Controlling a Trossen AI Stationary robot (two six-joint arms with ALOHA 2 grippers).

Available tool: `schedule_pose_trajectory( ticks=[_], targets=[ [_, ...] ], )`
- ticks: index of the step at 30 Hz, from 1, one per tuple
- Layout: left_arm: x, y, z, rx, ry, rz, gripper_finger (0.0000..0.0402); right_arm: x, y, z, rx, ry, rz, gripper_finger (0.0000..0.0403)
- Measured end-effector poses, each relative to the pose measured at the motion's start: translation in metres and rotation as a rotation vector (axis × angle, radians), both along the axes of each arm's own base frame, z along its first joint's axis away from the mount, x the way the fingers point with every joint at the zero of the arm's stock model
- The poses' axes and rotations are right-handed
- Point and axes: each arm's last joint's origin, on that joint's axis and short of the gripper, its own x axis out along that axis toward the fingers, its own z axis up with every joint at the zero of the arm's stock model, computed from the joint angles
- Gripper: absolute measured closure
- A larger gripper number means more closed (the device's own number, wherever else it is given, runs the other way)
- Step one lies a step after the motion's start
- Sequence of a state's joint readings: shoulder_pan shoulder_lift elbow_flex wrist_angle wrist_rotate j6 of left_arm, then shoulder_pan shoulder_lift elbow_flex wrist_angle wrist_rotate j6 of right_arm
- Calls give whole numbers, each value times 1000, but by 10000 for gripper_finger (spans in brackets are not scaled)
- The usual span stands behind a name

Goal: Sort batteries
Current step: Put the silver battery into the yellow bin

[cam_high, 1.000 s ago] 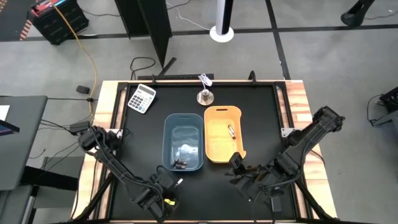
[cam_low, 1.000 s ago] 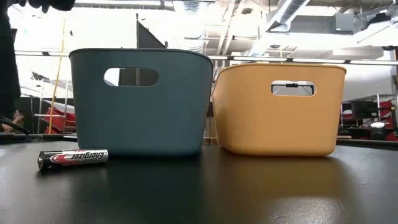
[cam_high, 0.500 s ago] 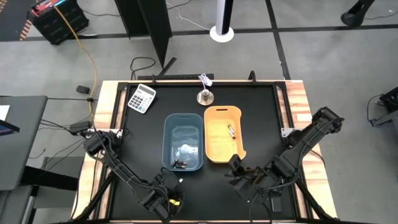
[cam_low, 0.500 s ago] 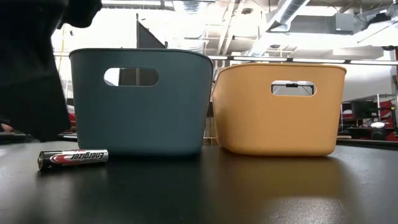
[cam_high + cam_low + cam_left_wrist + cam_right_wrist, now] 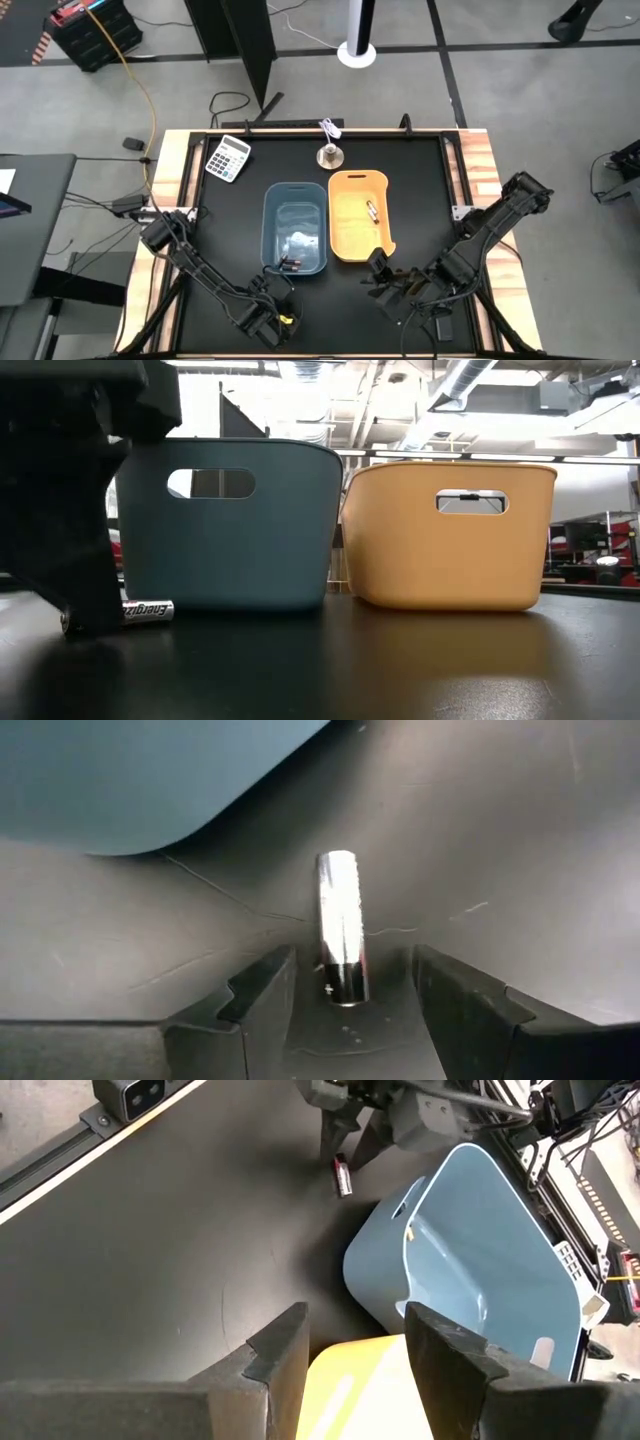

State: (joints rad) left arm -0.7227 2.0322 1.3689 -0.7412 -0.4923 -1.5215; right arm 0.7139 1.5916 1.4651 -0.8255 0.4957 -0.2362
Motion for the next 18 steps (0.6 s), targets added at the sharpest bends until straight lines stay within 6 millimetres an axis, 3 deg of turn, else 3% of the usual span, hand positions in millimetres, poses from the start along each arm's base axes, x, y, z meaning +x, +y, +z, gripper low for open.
schedule_pose_trajectory(
  ticks=[7, 18],
  targets=[
    [2, 2, -6, 16, 23, -11, 214, 0, 0, 0, 0, -1, -1, 221],
    [2, 4, -11, 28, 46, -7, 291, 1, -1, 0, 3, -3, -3, 221]
  ],
)
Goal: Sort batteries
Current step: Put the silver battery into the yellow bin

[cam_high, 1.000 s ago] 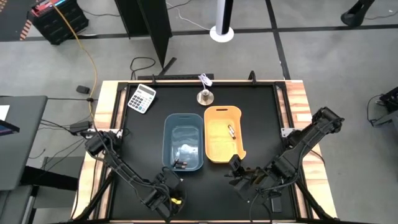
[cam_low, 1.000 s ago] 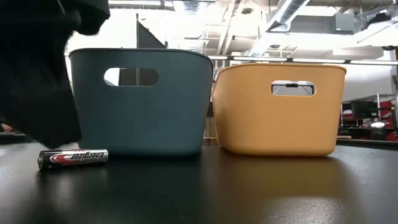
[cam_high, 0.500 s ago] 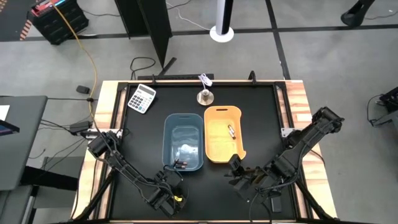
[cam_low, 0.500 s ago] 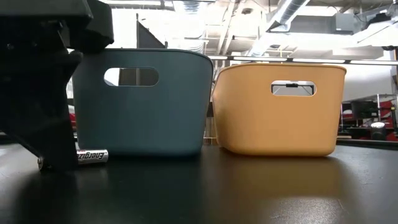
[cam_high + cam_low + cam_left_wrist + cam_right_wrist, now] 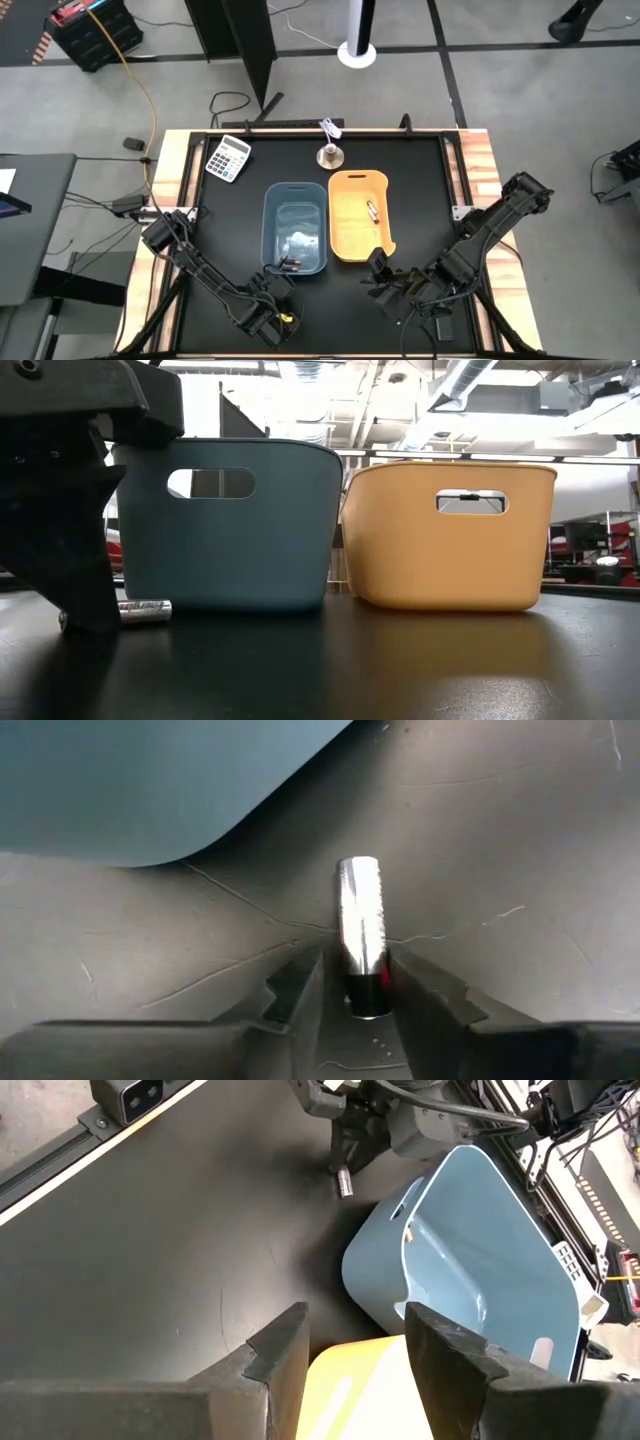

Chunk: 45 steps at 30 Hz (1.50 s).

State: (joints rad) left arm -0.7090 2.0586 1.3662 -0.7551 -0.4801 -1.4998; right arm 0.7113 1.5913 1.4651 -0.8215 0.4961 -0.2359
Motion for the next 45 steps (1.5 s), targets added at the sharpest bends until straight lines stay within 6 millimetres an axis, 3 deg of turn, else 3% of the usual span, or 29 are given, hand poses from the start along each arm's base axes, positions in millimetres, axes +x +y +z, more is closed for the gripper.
schedule_pose_trajectory(
  ticks=[7, 22, 36, 45],
  targets=[
    [0, 0, -1, -5, 14, -11, 357, 0, 0, 0, 0, 0, 0, 221],
    [-1, -10, 8, -17, 69, -95, 359, 0, 0, 0, -7, 0, 4, 221],
    [7, -33, 46, -11, 20, -245, 359, -2, -1, 4, 0, -10, 4, 221],
    [34, -30, 91, 193, -145, -358, 359, -17, -2, 27, -10, -69, 28, 221]
  ],
)
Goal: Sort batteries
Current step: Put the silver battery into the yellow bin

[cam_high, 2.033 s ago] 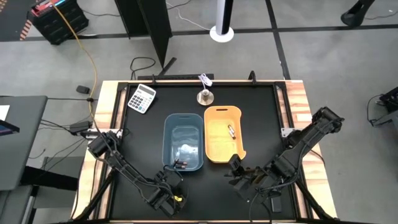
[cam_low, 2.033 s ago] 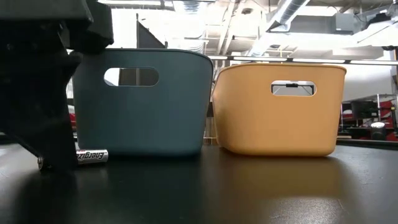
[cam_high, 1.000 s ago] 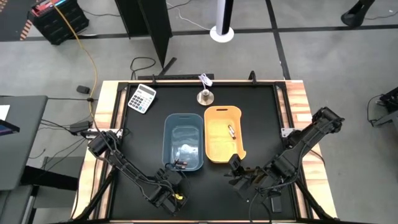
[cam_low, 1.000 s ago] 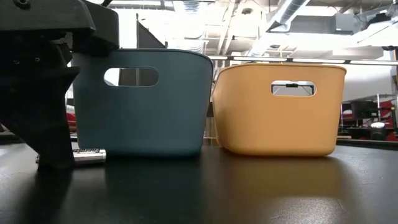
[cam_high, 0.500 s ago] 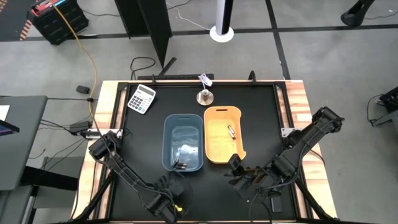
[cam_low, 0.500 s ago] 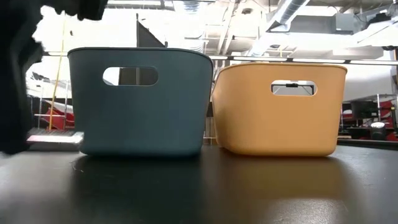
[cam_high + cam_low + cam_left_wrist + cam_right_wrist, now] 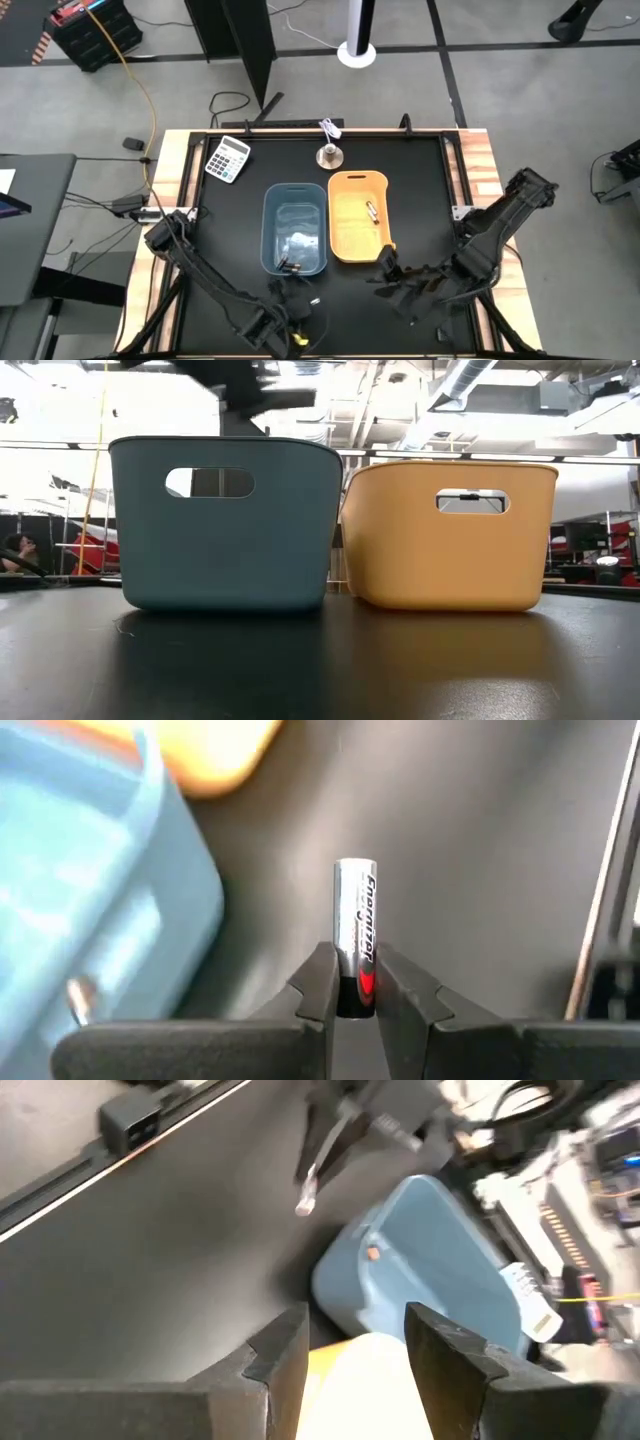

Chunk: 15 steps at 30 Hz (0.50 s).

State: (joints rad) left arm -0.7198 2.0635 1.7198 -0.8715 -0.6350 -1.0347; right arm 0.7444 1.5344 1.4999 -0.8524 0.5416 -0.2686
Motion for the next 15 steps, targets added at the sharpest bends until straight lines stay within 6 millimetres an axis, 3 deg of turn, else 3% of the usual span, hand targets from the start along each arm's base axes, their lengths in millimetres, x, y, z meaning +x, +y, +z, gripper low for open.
schedule_pose_trajectory(
  ticks=[6, 15],
  targets=[
    [37, 36, 26, 159, -73, -4, 359, -29, -12, 32, 50, -118, -18, 221],
    [98, 125, 47, 271, -113, -9, 359, -68, -17, 59, 134, -197, 38, 221]
  ],
)
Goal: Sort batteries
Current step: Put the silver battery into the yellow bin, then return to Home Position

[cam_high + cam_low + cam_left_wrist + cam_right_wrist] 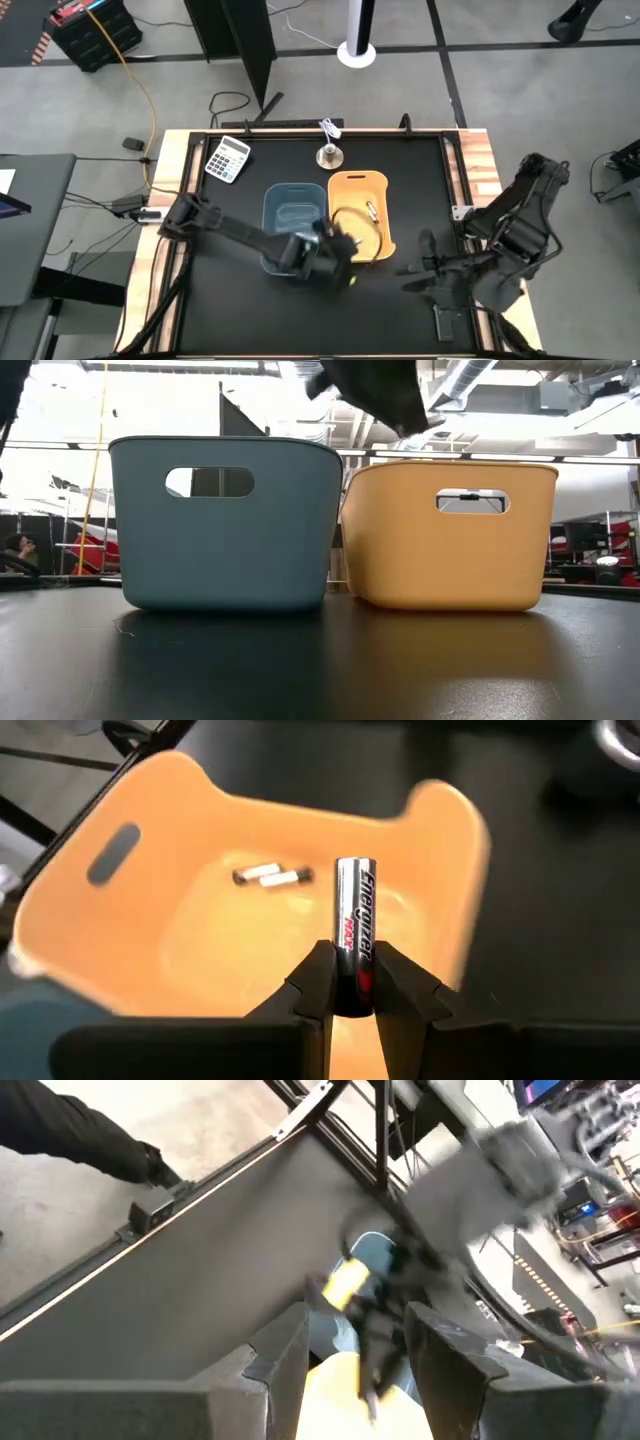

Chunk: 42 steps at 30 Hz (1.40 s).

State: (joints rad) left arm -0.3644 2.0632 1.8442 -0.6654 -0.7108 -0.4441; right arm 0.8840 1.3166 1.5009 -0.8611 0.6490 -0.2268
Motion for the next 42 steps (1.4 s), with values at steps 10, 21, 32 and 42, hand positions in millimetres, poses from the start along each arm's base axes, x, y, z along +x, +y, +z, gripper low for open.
schedule_pose_trajectory(
  ticks=[10, 21, 32, 42],
  targets=[
    [20, 61, 2, 17, 18, 27, 330, -20, -5, 5, 40, 14, 5, 221],
    [16, 51, 8, 55, 25, -12, 173, -19, -6, 3, 19, 22, -16, 221],
    [-25, 19, 64, 168, -76, -73, 233, -23, -20, 12, 110, 0, -67, 223],
    [-105, 5, 76, 166, -233, -113, 337, -42, -49, -35, 287, -171, -95, 299]
  ],
)
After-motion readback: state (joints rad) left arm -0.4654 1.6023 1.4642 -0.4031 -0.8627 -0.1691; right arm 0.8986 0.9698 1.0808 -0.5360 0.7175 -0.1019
